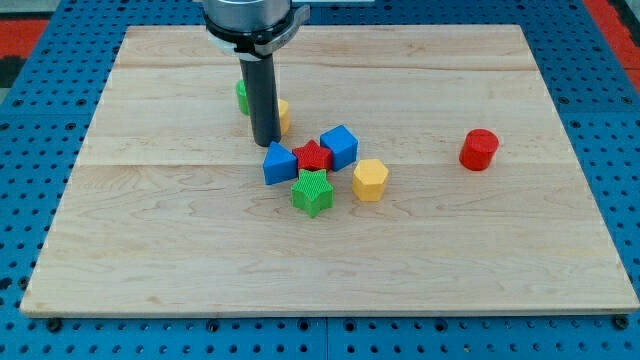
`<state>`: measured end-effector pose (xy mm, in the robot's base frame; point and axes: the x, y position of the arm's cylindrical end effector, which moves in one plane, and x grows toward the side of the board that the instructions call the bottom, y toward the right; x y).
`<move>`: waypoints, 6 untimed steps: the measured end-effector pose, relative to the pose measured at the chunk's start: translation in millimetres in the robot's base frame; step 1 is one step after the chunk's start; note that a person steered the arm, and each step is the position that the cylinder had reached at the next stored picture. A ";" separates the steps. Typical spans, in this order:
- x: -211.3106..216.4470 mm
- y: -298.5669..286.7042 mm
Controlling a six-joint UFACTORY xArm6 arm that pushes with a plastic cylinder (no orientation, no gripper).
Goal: Slide the blue cube towards the top right
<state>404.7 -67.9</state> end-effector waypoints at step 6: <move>30.7 -2.3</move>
<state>435.5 -70.2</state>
